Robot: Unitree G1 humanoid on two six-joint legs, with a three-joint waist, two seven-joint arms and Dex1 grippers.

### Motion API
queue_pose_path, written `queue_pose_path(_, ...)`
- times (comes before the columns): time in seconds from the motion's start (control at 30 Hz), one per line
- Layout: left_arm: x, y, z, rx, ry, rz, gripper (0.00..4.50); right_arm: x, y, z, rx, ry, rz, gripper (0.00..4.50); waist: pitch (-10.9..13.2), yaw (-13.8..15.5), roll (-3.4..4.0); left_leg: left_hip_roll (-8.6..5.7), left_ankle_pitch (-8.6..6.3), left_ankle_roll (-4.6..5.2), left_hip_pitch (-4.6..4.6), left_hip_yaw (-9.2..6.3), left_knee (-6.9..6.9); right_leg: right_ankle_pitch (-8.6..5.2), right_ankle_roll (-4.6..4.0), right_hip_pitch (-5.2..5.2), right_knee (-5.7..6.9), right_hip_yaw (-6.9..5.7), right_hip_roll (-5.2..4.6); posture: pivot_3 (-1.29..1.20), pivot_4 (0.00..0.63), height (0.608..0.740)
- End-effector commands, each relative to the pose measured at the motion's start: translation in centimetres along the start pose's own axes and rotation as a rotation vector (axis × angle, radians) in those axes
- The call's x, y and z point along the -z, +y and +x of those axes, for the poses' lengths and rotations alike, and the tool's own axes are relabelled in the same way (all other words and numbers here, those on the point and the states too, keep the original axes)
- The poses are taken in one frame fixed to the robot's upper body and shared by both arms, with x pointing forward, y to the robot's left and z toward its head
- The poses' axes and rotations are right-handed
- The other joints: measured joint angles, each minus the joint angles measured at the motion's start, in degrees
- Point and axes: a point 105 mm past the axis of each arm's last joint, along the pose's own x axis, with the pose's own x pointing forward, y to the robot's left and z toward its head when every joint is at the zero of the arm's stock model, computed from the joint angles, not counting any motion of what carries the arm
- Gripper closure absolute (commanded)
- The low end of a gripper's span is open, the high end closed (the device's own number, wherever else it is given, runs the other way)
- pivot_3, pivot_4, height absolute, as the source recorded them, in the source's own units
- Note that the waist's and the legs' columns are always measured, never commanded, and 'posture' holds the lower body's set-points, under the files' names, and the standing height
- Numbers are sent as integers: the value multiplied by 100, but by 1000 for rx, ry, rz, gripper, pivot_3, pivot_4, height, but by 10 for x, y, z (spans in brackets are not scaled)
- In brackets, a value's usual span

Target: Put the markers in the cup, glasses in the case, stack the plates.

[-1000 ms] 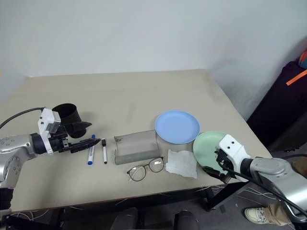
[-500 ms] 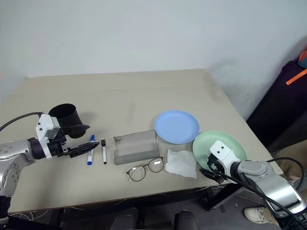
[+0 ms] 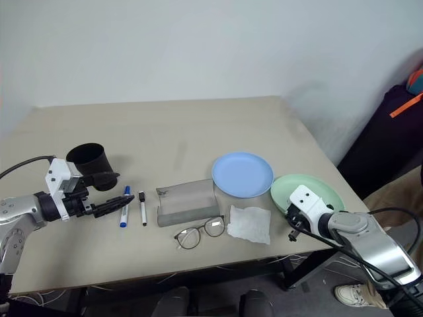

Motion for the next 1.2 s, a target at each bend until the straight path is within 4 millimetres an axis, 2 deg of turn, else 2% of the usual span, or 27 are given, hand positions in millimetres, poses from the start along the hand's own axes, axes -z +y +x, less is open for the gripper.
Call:
queue_pose_path(0.03,-16,2,-1,-15,-43,58,0,-2,-22,-11,74,52,-71,4476,0,4,1,0,0,0,0,1,0,0,0,0,-2,0,-1,0,0,740)
queue_pose_path(0.2,-16,3,1,-21,-46,61,0,-11,-53,-19,202,98,-209,4476,2,4,11,0,0,0,-4,4,-18,4,-5,-7,-24,-10,-4,0,0,740)
queue_pose_path(0.4,-17,4,3,-26,-50,63,0,-58,-62,-17,227,-12,-315,4476,-1,-16,29,-1,0,-7,-4,2,-49,15,-7,-31,-24,-9,6,0,0,740)
queue_pose_path(0.47,-18,5,4,-27,-52,63,0,-77,-59,-10,211,-69,-349,4476,-2,-20,29,1,3,-14,-4,-9,-53,17,-11,-33,-24,-6,22,0,0,740)
queue_pose_path(0.73,-20,5,5,-34,-60,64,0,-125,-33,28,93,-206,-438,4476,-2,-15,30,0,7,-20,-3,-8,-36,27,-9,-22,-25,-4,22,0,0,740)
queue_pose_path(1.0,-18,3,1,-54,-64,58,0,-142,-11,60,-4,-248,-499,4476,-3,-23,30,0,7,-21,-4,-6,-31,32,-9,-13,-22,-4,23,0,0,740)
queue_pose_path(1.2,-18,2,-4,-69,-61,55,0,-149,5,70,-58,-268,-508,4476,-4,-20,33,1,9,-24,-3,-6,-31,33,-11,-12,-16,-5,23,0,0,740)
